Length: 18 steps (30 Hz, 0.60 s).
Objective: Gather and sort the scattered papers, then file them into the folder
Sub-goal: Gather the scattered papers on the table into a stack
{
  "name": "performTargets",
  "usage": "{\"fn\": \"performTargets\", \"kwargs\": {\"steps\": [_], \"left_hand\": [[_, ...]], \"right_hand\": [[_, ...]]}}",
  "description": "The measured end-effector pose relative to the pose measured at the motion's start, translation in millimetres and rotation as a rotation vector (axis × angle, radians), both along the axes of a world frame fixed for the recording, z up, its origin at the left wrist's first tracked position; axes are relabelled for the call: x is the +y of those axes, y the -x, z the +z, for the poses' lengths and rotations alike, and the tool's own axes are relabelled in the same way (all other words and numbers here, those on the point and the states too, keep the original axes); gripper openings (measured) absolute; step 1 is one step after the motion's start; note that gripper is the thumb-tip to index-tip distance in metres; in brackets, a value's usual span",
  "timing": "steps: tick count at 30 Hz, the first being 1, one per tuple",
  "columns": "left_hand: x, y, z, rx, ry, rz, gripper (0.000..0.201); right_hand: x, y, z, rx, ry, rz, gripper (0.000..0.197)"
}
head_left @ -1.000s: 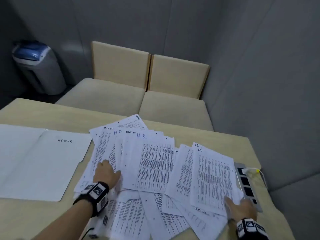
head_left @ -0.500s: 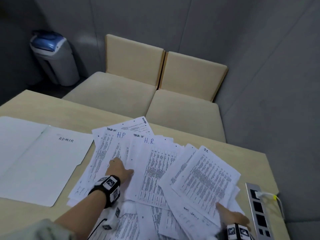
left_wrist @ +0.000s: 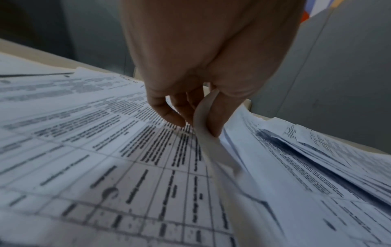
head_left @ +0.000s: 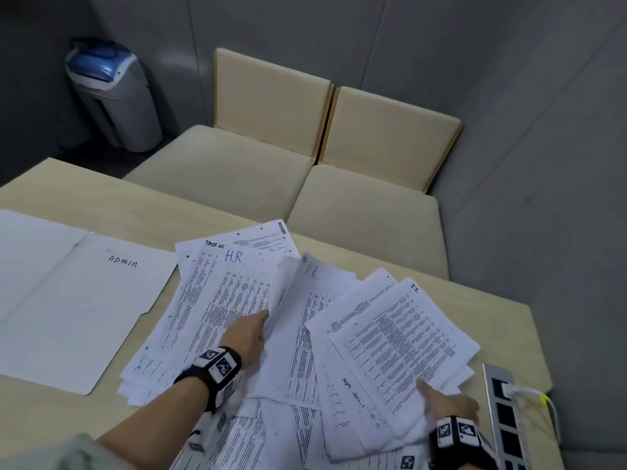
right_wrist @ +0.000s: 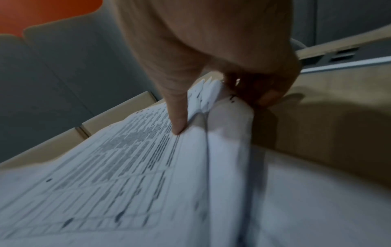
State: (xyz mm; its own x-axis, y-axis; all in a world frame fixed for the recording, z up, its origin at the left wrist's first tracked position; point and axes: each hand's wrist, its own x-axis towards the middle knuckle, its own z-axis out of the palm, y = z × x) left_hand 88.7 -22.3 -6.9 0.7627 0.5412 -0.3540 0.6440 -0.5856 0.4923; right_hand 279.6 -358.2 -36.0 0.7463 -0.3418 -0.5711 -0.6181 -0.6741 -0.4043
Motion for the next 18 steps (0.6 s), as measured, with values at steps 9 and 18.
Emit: {"fn": "performTargets", "kwargs": {"steps": [9, 18], "left_hand": [[5.6, -21.7, 28.8, -0.007, 0.273, -0.032, 0.03], [-17.4, -44.7, 44.6, -0.152, 0.846, 0.232, 0.032]], "right_hand": [[18.8, -8.9, 18.3, -0.264, -0.44, 0.362, 0.017], [71.5, 0.3, 53.4, -0.133, -0.692, 0.51, 0.024]]}}
